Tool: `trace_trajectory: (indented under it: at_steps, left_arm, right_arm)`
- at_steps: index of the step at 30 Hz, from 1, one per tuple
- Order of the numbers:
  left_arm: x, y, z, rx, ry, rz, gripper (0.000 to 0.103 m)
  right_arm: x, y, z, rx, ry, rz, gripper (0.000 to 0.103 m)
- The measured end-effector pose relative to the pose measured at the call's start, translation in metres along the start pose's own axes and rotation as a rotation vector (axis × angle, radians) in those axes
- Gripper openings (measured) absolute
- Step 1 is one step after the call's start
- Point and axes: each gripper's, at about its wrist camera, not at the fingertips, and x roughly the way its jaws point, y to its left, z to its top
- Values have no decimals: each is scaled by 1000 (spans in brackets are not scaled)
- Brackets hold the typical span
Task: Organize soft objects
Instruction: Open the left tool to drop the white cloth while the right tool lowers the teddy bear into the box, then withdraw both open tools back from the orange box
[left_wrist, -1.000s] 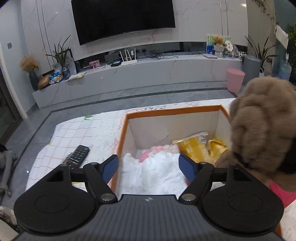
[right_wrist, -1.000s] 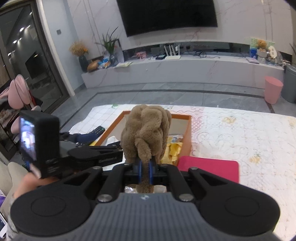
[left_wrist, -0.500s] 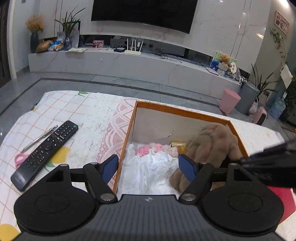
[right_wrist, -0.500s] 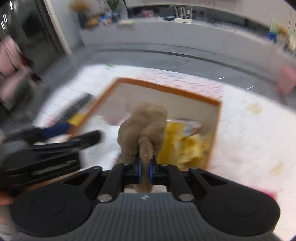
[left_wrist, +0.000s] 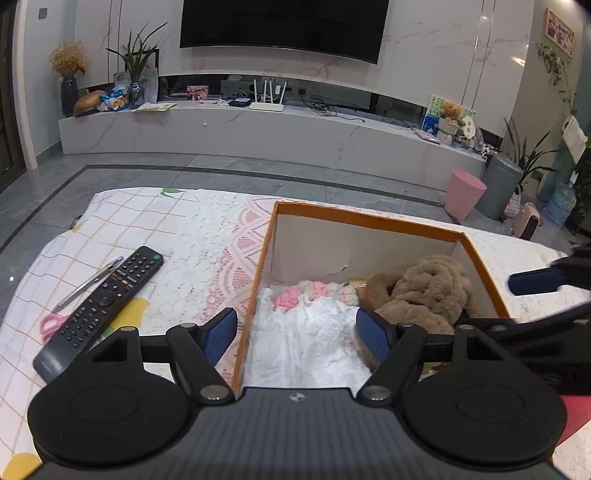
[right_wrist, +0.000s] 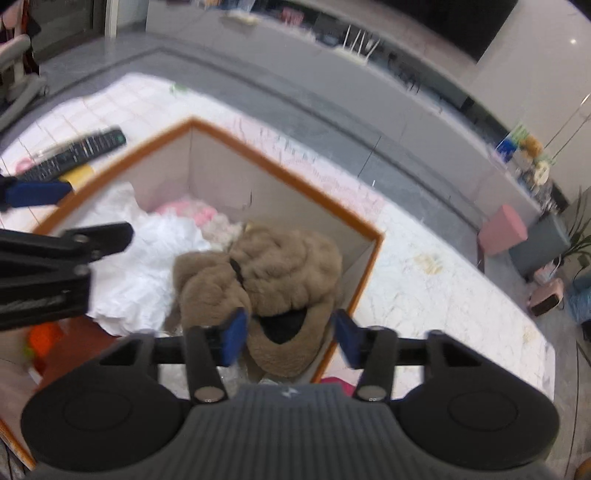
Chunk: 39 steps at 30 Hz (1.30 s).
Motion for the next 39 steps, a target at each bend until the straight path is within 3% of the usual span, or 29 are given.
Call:
trace_trajectory:
  at_steps: [2,4,5,6,11,16,20,26,30,33,36,39]
  left_arm:
    - [-1,1,0,2,-7,13,86]
    - [-1,2,1,-5,-3,12,86]
    - [-1,3,1,-11,0,11,86]
    - [0,4,1,-16,4,11,86]
    - [0,3,2,-5,7,20,86]
    - [0,-1,3,12,-4,16,86]
    - [-12,-6,3,9,-96,42,86]
    - [-46,-17,0,25,-275,94,88]
    - [-63,-26,5,68,-264,69,88]
    - [-81,-36,6,96,-267,64,88]
    - [-99,-51,9,185,-229,23,87]
    - [-122,-66,7,182,-265,24,88]
  right_arm:
    - [-20,-3,-8,17,-43,58,55]
    - [-30,-4,-17,34,-44,164,35]
    - [-29,-3,-21,47,-22,210,18]
    - [-21,-1,-23,58,17,251,13]
    - [-3,10,-28,39,70,256,9]
    - [2,24,-28,8,184,319,9]
    - [-6,31,-38,-29,165,287,9]
    - [-57,15,-53,95,-71,213,21]
    - [-82,2,-57,187,-151,179,35]
    - [-103,-4,-68,233,-233,127,64]
    - [-124,-9,-81,268,-297,74,84]
    - [-151,-17,-101,315,-400,44,100]
